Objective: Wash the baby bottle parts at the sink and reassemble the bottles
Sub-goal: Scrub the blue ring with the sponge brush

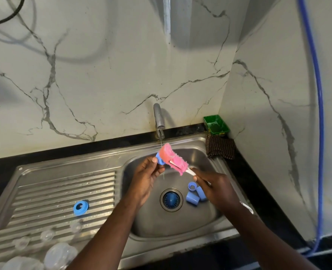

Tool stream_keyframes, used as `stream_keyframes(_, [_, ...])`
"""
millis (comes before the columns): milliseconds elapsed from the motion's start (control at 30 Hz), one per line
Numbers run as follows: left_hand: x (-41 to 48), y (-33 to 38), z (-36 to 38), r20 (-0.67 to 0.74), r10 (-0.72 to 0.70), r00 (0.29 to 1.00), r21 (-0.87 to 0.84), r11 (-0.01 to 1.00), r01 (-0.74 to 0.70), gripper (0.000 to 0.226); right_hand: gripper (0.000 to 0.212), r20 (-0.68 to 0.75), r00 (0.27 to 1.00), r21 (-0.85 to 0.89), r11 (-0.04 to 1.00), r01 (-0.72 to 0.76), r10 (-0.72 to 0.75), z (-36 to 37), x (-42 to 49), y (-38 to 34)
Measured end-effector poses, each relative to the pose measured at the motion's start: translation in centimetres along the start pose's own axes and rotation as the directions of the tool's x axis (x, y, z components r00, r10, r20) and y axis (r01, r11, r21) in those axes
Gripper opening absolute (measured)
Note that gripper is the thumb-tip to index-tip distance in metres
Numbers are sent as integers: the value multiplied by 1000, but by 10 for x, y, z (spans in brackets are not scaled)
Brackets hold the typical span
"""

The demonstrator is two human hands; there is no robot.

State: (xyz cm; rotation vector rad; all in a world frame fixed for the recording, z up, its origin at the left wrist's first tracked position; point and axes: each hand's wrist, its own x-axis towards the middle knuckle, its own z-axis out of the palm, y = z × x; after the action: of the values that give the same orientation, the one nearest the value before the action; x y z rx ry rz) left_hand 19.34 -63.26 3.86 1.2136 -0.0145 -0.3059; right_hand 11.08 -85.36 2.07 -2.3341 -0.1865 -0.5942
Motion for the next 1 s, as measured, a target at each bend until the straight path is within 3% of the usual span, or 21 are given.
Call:
stream_keyframes(100, [-2,2,2,45,27,999,43,999,-29,19,32,14,1000,20,1000,8,-8,4,-1,4])
stream_keyframes(200, [1,0,-6,-1,71,997,181,981,-70,15,33,-37,992,-10,993,-119,119,2,1,11])
stream_keyframes(333, [4,-2,-16,42,135,990,373,917,-141,17,38,43,998,72,997,-38,35,-4,-3,7])
stream_keyframes(500, [7,-4,-17,58,169,984,436,883,-177,22,29,-36,996,-88,993,-81,78,-3,1,12])
stream_keyframes(600, [8,-5,-19,45,170,984,450,876,-172,18,29,36,999,-2,1000,-14,14,-1,-2,7])
stream_keyframes(733, [9,-8,-16,22,101,995,340,935,-102,14,26,21,992,-30,992,-122,122,2,1,8])
stream_keyframes(833, [8,-6,-13,13,40,999,192,980,-42,17,28,41,996,1,997,-77,77,1,1,3])
stream_keyframes(1000, [6,-2,-8,-23,-28,999,-9,1000,28,23,28,33,990,-3,991,-135,135,2,1,4])
